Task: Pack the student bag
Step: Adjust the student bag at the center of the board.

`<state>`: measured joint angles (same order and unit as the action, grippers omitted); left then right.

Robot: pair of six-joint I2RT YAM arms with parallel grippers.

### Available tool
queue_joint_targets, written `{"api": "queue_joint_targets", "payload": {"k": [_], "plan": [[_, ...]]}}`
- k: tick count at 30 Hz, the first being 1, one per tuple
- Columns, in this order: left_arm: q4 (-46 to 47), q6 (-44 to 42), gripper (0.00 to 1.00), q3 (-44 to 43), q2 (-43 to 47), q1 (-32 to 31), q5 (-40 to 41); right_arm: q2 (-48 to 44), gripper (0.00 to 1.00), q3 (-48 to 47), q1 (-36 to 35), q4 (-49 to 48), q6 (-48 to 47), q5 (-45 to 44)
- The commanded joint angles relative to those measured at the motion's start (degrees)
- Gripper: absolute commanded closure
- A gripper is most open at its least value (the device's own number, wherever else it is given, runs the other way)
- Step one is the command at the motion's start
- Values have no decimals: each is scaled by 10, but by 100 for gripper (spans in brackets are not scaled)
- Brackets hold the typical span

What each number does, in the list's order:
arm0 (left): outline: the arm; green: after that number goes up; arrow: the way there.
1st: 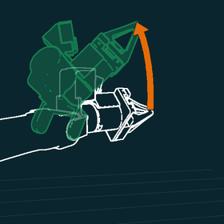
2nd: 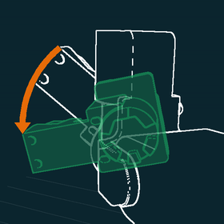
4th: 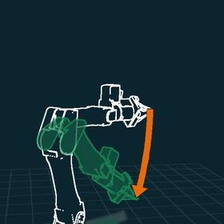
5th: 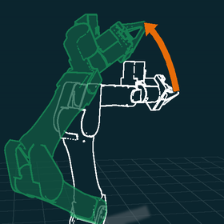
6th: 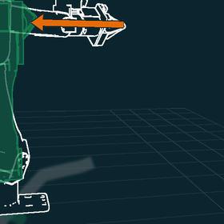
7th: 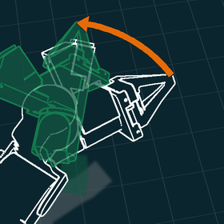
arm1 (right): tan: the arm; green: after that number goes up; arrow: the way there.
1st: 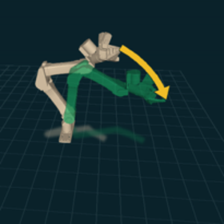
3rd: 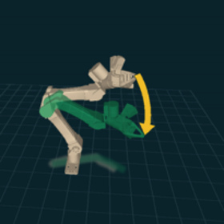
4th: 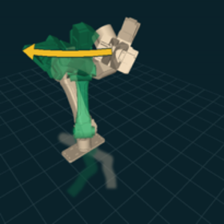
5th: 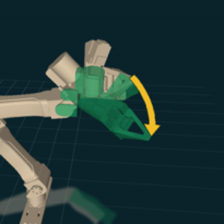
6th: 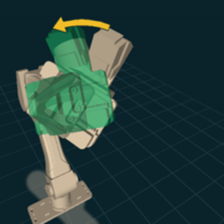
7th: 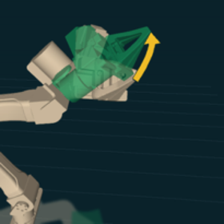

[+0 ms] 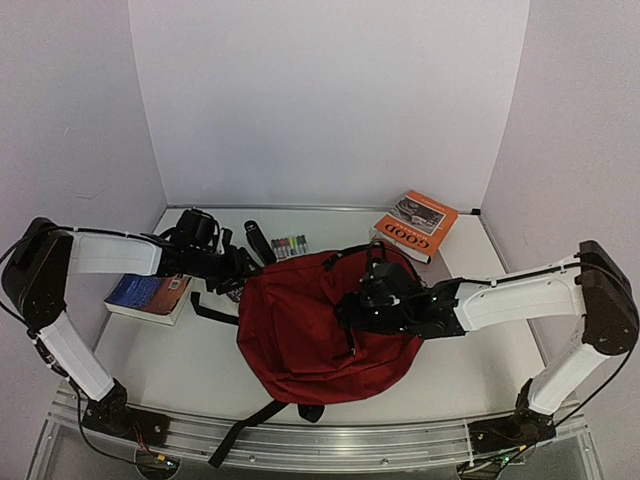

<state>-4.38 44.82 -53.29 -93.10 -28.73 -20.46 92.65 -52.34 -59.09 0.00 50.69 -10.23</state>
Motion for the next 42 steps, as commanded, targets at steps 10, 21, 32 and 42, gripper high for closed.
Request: {"api": "queue_joint_targets", "payload": {"k": [10,21,32,42], "plan": [[2,69,22,174,155,-6,-28,22,23,-92,-2,96,-109,-37],[21,68,34,173,114,-27,-17,121,34,-171,-2,158,-122,-97],[59,92,85,187,82,-31,7,118,78,-137,21,161,-98,-90],[48,105,100,172,81,-29,41,59,97,-34,91,86,-91,10]]}}
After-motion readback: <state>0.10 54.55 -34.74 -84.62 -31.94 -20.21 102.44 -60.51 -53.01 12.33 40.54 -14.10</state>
